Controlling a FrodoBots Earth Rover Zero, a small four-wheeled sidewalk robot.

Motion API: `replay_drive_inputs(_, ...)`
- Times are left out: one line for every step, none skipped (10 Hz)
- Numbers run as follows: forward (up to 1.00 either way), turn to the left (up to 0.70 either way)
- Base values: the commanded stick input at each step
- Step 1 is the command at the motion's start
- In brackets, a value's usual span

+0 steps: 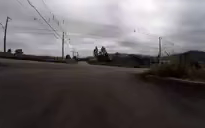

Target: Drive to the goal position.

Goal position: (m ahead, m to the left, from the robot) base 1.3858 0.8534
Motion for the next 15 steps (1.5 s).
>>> replay_drive_inputs(0.45, 0.0)
replay_drive_inputs(0.45, 0.0)
replay_drive_inputs(0.45, 0.27)
replay_drive_inputs(0.45, 0.27)
replay_drive_inputs(0.37, 0.3)
replay_drive_inputs(0.0, 0.45)
replay_drive_inputs(0.0, 0.45)
replay_drive_inputs(0.0, 0.45)
replay_drive_inputs(0.0, 0.45)
replay_drive_inputs(0.0, 0.45)
replay_drive_inputs(0.0, 0.45)
replay_drive_inputs(0.0, 0.45)
replay_drive_inputs(0.0, 0.45)
replay_drive_inputs(0.0, 0.45)
replay_drive_inputs(0.0, 0.45)
